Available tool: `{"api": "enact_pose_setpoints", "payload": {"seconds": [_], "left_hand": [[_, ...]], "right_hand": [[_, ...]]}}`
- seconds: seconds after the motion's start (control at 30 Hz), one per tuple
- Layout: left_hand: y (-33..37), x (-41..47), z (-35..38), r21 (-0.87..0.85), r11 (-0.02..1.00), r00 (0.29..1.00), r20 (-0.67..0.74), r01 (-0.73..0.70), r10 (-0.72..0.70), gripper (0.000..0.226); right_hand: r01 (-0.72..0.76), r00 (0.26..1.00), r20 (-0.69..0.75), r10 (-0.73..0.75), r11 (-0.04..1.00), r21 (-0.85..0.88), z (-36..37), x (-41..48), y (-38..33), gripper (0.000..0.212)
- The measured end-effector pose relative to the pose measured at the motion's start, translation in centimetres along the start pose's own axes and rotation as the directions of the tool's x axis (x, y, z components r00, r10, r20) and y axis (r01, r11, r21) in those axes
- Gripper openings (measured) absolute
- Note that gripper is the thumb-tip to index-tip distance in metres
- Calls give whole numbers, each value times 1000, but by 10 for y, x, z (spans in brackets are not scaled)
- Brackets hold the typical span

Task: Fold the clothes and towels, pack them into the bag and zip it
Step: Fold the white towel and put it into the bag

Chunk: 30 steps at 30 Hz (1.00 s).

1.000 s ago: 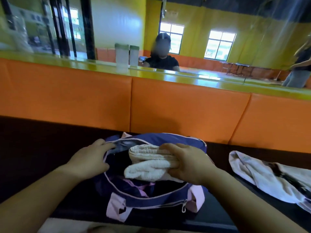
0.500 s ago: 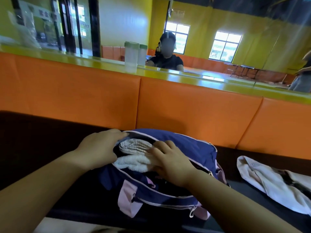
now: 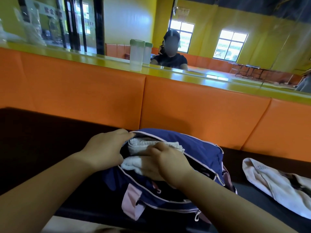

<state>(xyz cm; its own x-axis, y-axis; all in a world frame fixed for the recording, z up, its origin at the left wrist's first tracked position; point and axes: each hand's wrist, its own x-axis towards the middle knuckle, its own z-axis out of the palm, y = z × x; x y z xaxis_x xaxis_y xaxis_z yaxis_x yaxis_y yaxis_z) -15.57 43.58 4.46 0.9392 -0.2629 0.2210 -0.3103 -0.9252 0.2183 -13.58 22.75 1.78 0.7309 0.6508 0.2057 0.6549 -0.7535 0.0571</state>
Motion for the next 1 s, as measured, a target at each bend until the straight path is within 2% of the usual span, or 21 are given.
{"api": "enact_pose_setpoints", "payload": {"seconds": [0.07, 0.2, 0.27, 0.33, 0.4, 0.5, 0.6, 0.73, 0.87, 1.0], "left_hand": [[0, -2, 1, 3, 1000, 1000, 0, -15, 15, 74], [3, -5, 1, 3, 999, 999, -7, -44, 44, 69], [3, -5, 6, -1, 999, 999, -1, -45, 45, 69], [1, -3, 12, 9, 999, 999, -3, -47, 47, 74], [2, -2, 18, 25, 998, 998, 10, -55, 55, 79], [9, 0, 26, 49, 996, 997, 42, -74, 72, 80], [8, 2, 26, 60, 997, 998, 45, -46, 43, 80], [5, 1, 20, 19, 1000, 999, 51, 13, -14, 74], [8, -6, 27, 31, 999, 997, 78, 26, -28, 62], [8, -13, 32, 181, 983, 976, 211, 7, -46, 75]], "right_hand": [[-28, 995, 92, 29, 1000, -15, -3, 6, -1, 38], [45, 964, 263, -35, 998, -34, -7, 12, -8, 53], [61, 931, 360, -66, 998, 23, -3, 15, -2, 57], [148, 875, 466, -131, 989, -1, 9, 18, 1, 65], [170, 837, 528, -146, 986, 4, 24, 15, -4, 70], [67, 874, 469, -128, 987, 144, 36, 10, -12, 56], [77, 866, 484, -124, 990, 116, 37, 11, -3, 61], [-5, 882, 469, -54, 992, 124, 44, 11, 11, 67], [17, 926, 372, -64, 992, 127, 45, 7, 12, 74], [61, 946, 306, -108, 986, 157, 42, -10, 19, 84]]}}
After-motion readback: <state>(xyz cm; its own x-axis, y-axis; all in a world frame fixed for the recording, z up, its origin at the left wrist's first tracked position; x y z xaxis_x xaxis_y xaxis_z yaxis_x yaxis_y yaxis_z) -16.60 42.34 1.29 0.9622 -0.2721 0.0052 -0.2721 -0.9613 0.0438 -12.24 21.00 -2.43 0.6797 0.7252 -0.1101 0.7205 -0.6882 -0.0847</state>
